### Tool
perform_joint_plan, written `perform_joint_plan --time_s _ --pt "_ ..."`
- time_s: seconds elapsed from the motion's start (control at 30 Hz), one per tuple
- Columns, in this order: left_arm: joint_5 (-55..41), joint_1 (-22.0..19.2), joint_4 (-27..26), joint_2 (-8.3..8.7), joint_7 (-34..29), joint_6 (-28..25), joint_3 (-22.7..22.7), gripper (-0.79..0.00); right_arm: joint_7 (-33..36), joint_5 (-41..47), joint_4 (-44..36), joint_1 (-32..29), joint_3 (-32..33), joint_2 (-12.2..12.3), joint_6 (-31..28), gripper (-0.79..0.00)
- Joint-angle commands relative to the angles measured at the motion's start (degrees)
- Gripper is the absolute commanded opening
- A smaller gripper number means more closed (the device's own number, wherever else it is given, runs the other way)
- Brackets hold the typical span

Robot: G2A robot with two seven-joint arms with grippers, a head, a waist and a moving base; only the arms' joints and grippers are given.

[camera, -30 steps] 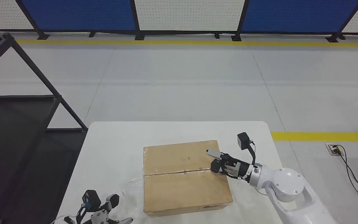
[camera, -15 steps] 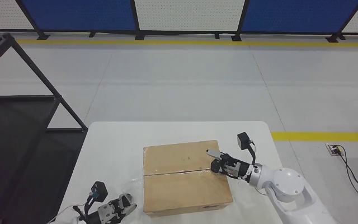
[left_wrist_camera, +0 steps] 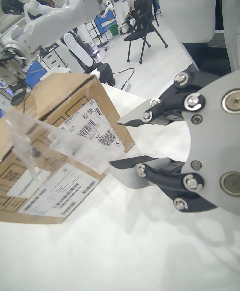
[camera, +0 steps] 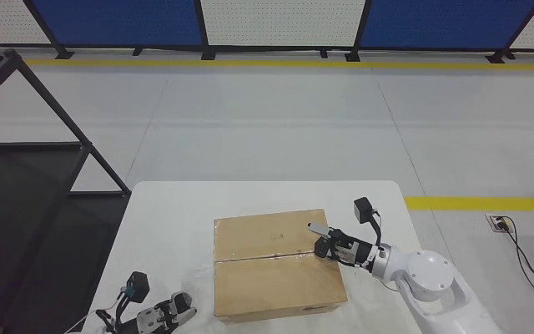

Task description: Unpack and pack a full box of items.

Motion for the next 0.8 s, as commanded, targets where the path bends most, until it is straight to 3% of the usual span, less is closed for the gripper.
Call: perform_joint_plan --time_s 0.0,0.13,0.2,0.4,0.5,0.77 --pt "0.28 0.16 0.99 0.40 1.12 0.18 -2.11 -0.409 0.00 0.00 0.00 0.00 0.00 0.00 0.00 0.000" --pt "5.32 -1.08 2.39 0.48 4.22 2.56 -2.79 -0.397 0.00 0.00 0.00 0.00 0.00 0.00 0.00 0.000" --pt "7.54 -1.87 2.86 0.35 5.89 3.51 -1.70 -0.311 0.00 0.00 0.00 0.00 0.00 0.00 0.00 0.000" --pt "14.96 -4.73 3.51 -0.01 8.05 3.91 3.63 -0.336 0.00 0.00 0.00 0.00 0.00 0.00 0.00 0.000" --pt "17.93 -5.84 3.71 -0.14 7.50 2.77 6.96 -0.385 0.00 0.00 0.00 0.00 0.00 0.00 0.00 0.000" --pt "11.96 -5.68 3.30 0.69 3.31 0.00 10.41 -0.443 0.00 0.00 0.00 0.00 0.00 0.00 0.00 0.000"
